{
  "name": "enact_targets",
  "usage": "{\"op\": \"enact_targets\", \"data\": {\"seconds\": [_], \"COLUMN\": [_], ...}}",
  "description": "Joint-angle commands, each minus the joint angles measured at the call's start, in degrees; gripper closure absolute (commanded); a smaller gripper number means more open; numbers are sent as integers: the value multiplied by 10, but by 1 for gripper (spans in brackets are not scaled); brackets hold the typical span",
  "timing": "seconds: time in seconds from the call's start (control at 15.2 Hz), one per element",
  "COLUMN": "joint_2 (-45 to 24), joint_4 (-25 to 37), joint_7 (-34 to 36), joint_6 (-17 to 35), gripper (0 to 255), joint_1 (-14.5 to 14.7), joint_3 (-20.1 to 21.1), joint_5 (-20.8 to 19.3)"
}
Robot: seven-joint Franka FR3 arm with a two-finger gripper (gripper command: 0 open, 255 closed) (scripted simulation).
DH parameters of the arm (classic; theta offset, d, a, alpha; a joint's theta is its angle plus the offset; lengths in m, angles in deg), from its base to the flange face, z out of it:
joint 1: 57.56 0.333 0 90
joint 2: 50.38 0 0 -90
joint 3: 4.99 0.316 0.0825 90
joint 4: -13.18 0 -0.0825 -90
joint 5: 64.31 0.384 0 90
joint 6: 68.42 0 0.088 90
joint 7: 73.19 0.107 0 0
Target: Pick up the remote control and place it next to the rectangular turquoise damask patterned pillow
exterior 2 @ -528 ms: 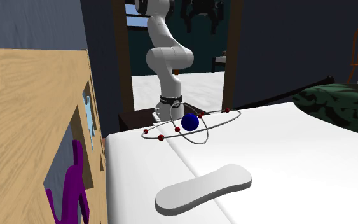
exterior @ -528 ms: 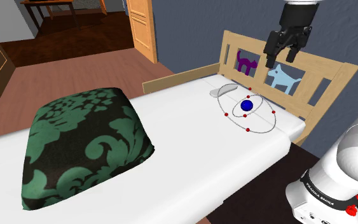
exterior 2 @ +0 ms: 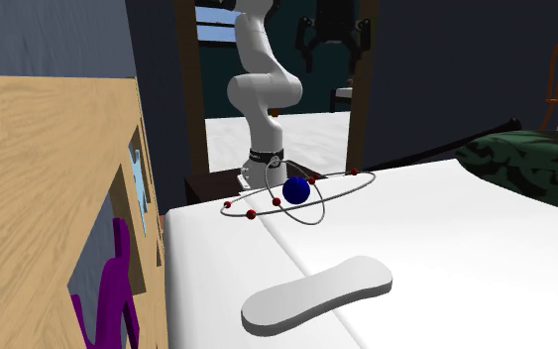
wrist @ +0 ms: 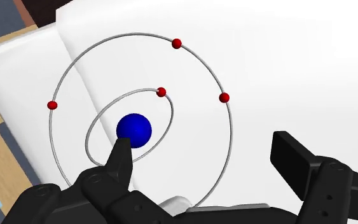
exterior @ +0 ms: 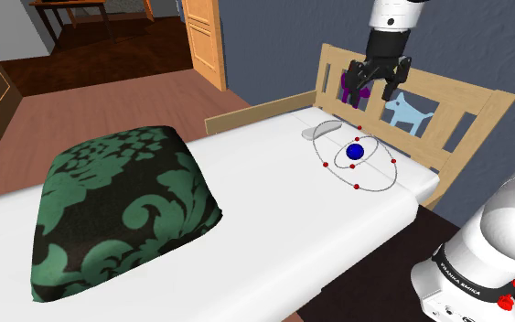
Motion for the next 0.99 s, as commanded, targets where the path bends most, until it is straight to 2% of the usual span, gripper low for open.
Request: {"op": "enact_targets", "data": {"seconds": [0.0,0.46,0.92], "joint_2": [-37,-179,-320], "joint_4": [6,48,117], "joint_7": [37,153,261], "joint_6": [34,138,215], "gripper": [0,0,0], "joint_1": [-10,-44,-72], "joint_3": [6,15,7], "joint_5": [5,10,8]}}
